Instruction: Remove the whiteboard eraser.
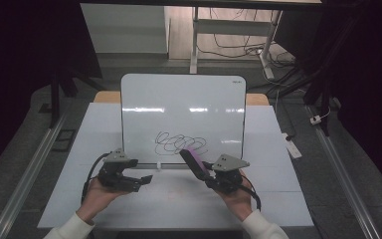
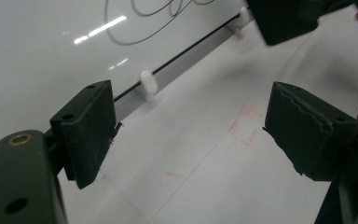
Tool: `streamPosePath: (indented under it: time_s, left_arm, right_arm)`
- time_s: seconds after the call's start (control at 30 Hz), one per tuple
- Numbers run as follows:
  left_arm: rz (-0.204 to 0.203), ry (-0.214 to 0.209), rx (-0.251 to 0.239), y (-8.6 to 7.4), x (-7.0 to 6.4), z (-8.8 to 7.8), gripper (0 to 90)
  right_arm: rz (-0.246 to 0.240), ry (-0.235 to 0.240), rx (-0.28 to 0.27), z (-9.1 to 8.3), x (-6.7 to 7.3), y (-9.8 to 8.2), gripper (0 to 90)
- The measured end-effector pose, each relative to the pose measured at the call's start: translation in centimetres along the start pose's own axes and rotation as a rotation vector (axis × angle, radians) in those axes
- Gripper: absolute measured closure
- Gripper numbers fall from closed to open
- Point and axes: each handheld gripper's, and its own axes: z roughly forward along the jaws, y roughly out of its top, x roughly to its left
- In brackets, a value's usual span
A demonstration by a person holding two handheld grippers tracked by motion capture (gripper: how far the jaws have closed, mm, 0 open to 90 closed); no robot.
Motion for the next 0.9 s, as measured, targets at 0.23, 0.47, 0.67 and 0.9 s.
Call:
streamPosePath:
  time_s: [0.23,0.47,0.67,0.9]
  left_arm:
    - [0.011,-0.039,0.006,1.7,-0.7,1.0,17.5]
    - [0.015,-0.059,0.021,2.7,-1.2,2.1,17.1]
    - [-0.001,-0.087,0.028,3.4,-1.1,2.4,16.9]
    - [-0.010,-0.154,0.029,4.3,-1.1,3.1,18.2]
  right_arm:
    - [-0.049,0.026,0.017,0.9,1.4,0.0,64.6]
    - [-0.071,0.032,0.021,1.5,2.1,-0.1,64.6]
    - [-0.095,0.038,0.026,1.8,2.6,-0.2,64.5]
    - [-0.154,0.038,0.025,2.0,3.2,-0.1,64.5]
